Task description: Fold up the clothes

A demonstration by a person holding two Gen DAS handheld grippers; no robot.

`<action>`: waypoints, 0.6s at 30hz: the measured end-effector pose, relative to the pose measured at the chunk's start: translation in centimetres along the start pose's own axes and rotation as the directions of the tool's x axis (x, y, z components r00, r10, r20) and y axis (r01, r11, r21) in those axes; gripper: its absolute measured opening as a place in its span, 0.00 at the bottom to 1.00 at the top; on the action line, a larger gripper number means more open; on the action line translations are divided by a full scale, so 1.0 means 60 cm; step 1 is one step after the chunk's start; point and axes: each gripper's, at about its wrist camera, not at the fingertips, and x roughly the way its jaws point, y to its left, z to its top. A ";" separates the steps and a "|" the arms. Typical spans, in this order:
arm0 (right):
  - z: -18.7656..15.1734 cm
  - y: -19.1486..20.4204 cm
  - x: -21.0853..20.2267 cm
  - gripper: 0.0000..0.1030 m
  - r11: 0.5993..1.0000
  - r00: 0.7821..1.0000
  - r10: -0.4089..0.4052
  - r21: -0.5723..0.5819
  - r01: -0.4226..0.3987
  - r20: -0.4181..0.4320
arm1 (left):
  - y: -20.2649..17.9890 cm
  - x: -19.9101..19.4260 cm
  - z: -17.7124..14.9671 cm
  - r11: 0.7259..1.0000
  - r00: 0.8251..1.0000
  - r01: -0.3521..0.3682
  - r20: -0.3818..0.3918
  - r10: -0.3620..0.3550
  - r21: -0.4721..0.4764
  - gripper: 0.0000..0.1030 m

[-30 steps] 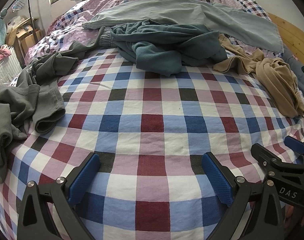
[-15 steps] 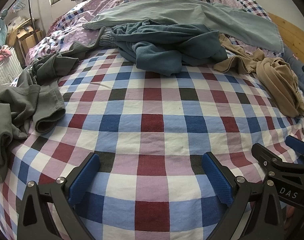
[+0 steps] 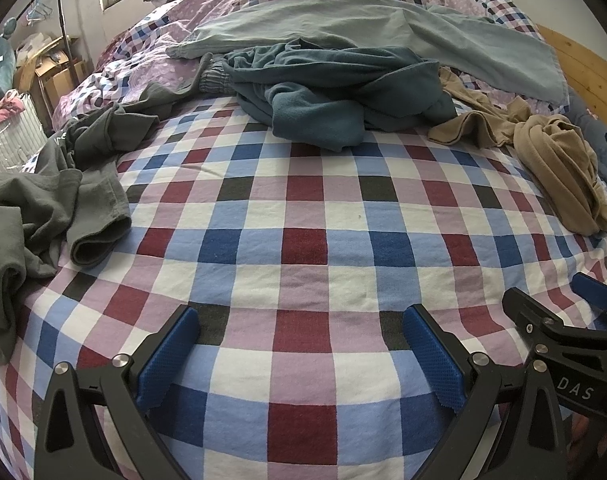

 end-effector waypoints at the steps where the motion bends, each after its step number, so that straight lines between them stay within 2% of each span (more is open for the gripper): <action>1: 0.001 -0.001 0.001 1.00 1.000 1.000 0.001 0.000 -0.001 0.000 | 0.001 0.001 0.000 1.000 1.000 0.001 0.000 -0.001 -0.001 1.00; 18: 0.025 -0.041 0.022 1.00 0.996 0.996 0.091 -0.021 -0.092 -0.019 | 0.015 0.010 0.015 1.000 1.000 0.025 -0.008 -0.025 0.000 1.00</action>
